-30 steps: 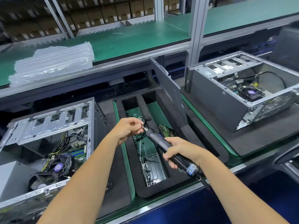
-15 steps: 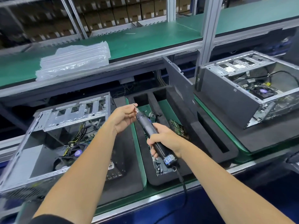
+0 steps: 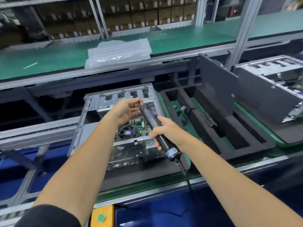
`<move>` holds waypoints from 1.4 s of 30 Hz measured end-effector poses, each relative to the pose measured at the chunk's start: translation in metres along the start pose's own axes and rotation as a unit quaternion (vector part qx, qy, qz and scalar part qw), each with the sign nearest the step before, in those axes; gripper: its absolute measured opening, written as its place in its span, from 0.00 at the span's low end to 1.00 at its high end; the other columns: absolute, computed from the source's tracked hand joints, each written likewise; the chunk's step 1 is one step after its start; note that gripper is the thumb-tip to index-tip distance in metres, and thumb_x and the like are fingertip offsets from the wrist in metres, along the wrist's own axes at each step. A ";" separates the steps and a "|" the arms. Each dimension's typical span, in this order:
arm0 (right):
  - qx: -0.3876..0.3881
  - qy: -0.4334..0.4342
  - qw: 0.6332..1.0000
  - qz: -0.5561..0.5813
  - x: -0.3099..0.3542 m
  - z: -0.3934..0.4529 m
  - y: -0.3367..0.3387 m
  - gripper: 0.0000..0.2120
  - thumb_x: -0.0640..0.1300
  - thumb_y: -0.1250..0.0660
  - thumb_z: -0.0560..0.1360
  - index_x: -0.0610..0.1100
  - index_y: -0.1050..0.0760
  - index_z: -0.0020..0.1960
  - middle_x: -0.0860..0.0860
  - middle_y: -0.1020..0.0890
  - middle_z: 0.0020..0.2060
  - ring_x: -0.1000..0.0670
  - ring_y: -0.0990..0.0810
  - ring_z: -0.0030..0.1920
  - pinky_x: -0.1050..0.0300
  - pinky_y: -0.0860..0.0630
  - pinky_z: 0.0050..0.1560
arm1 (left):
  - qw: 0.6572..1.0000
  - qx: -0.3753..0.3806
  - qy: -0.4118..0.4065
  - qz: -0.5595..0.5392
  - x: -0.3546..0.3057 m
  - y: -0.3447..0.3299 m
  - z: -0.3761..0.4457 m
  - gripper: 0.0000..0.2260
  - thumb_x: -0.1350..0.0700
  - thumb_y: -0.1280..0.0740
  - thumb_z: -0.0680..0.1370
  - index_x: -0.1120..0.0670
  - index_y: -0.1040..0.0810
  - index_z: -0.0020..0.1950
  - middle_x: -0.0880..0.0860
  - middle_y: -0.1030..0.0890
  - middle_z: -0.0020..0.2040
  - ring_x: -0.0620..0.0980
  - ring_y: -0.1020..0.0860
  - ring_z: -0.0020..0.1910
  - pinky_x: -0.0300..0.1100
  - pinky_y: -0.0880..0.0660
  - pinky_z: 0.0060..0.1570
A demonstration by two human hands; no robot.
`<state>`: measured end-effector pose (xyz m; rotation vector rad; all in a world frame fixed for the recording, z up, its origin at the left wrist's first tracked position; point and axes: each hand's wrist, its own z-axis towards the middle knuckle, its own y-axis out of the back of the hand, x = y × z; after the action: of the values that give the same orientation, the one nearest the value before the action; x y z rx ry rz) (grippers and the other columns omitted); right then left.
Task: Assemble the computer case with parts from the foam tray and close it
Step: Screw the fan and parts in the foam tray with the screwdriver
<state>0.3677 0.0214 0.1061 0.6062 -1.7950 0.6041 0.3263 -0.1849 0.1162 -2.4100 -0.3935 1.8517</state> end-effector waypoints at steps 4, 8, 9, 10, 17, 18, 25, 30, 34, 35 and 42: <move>-0.016 -0.002 1.000 0.026 -0.008 0.002 -0.052 0.26 0.32 0.34 0.74 0.52 0.40 0.63 0.43 0.23 0.36 0.47 0.24 0.27 0.55 0.24 0.27 | 0.993 0.000 -0.018 0.118 0.000 0.050 -0.029 0.07 0.57 0.37 0.80 0.56 0.20 0.47 0.51 0.19 0.39 0.45 0.22 0.35 0.35 0.22 0.37; -0.034 -0.001 0.998 0.052 -0.017 -0.003 -0.078 0.21 0.31 0.34 0.73 0.54 0.32 0.55 0.44 0.23 0.35 0.47 0.24 0.27 0.55 0.25 0.27 | 0.861 0.007 -0.084 0.502 0.017 0.085 -0.041 0.05 0.58 0.35 0.78 0.54 0.20 0.51 0.52 0.19 0.50 0.46 0.23 0.45 0.38 0.29 0.45; -0.041 -0.004 0.998 0.053 -0.019 -0.005 -0.081 0.21 0.30 0.34 0.74 0.54 0.32 0.55 0.45 0.23 0.33 0.47 0.25 0.27 0.55 0.26 0.27 | 0.814 0.041 -0.086 0.572 0.023 0.088 -0.041 0.07 0.56 0.35 0.78 0.54 0.20 0.55 0.52 0.20 0.53 0.46 0.24 0.47 0.38 0.31 0.48; -0.047 -0.009 0.997 0.053 -0.021 -0.007 -0.084 0.22 0.30 0.34 0.74 0.53 0.32 0.58 0.46 0.23 0.32 0.47 0.25 0.27 0.55 0.26 0.26 | 0.777 0.076 -0.081 0.620 0.028 0.089 -0.039 0.10 0.54 0.36 0.79 0.54 0.22 0.59 0.52 0.21 0.57 0.47 0.25 0.51 0.39 0.31 0.51; -0.067 -0.046 0.996 0.045 -0.033 -0.029 -0.082 0.29 0.35 0.30 0.67 0.48 0.31 0.66 0.41 0.24 0.38 0.46 0.25 0.27 0.56 0.26 0.26 | 0.700 0.140 -0.025 0.700 0.048 0.080 -0.025 0.17 0.50 0.40 0.81 0.56 0.27 0.66 0.55 0.25 0.65 0.55 0.26 0.60 0.47 0.31 0.58; -0.066 -0.046 0.996 0.043 -0.034 -0.031 -0.082 0.27 0.35 0.30 0.66 0.47 0.31 0.64 0.41 0.25 0.39 0.46 0.25 0.27 0.56 0.26 0.27 | 0.693 0.142 -0.027 0.707 0.048 0.080 -0.025 0.16 0.50 0.39 0.81 0.57 0.25 0.65 0.55 0.24 0.63 0.55 0.25 0.58 0.47 0.30 0.58; -0.051 -0.080 0.995 0.032 -0.046 -0.049 -0.077 0.34 0.32 0.32 0.71 0.47 0.39 0.73 0.41 0.24 0.39 0.46 0.24 0.28 0.56 0.26 0.27 | 0.758 0.148 -0.017 0.635 0.038 0.088 -0.040 0.14 0.48 0.36 0.79 0.58 0.21 0.51 0.51 0.25 0.36 0.45 0.31 0.30 0.36 0.34 0.32; -0.040 -0.093 0.995 0.006 -0.055 -0.056 -0.082 0.34 0.31 0.33 0.74 0.43 0.42 0.76 0.43 0.23 0.40 0.46 0.24 0.28 0.56 0.26 0.28 | 0.789 0.170 -0.014 0.590 0.036 0.085 -0.054 0.18 0.50 0.40 0.81 0.57 0.35 0.34 0.51 0.37 0.31 0.47 0.40 0.29 0.39 0.40 0.34; -0.034 -0.098 0.995 0.007 -0.062 -0.065 -0.086 0.33 0.31 0.34 0.74 0.43 0.42 0.75 0.44 0.25 0.43 0.46 0.25 0.27 0.56 0.26 0.27 | 0.815 0.137 0.005 0.563 0.037 0.082 -0.058 0.17 0.51 0.39 0.81 0.56 0.27 0.34 0.49 0.31 0.29 0.48 0.38 0.30 0.40 0.37 0.35; -0.034 -0.100 0.994 0.009 -0.064 -0.067 -0.086 0.34 0.31 0.33 0.74 0.43 0.42 0.75 0.44 0.25 0.44 0.46 0.25 0.27 0.56 0.26 0.27 | 0.825 0.117 0.001 0.552 0.037 0.084 -0.058 0.17 0.51 0.39 0.81 0.54 0.27 0.33 0.45 0.30 0.26 0.47 0.37 0.29 0.40 0.37 0.34; -0.024 -0.117 0.993 0.012 -0.085 -0.081 -0.094 0.32 0.31 0.32 0.73 0.44 0.38 0.73 0.44 0.23 0.43 0.46 0.24 0.28 0.55 0.26 0.28 | 0.828 0.077 0.000 0.555 0.039 0.085 -0.061 0.19 0.50 0.41 0.81 0.54 0.36 0.32 0.50 0.38 0.28 0.48 0.41 0.27 0.42 0.40 0.33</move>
<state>0.5096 0.0148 0.0570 0.6453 -2.0324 0.5215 0.4076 -0.2518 0.0771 -2.6923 1.4097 1.9882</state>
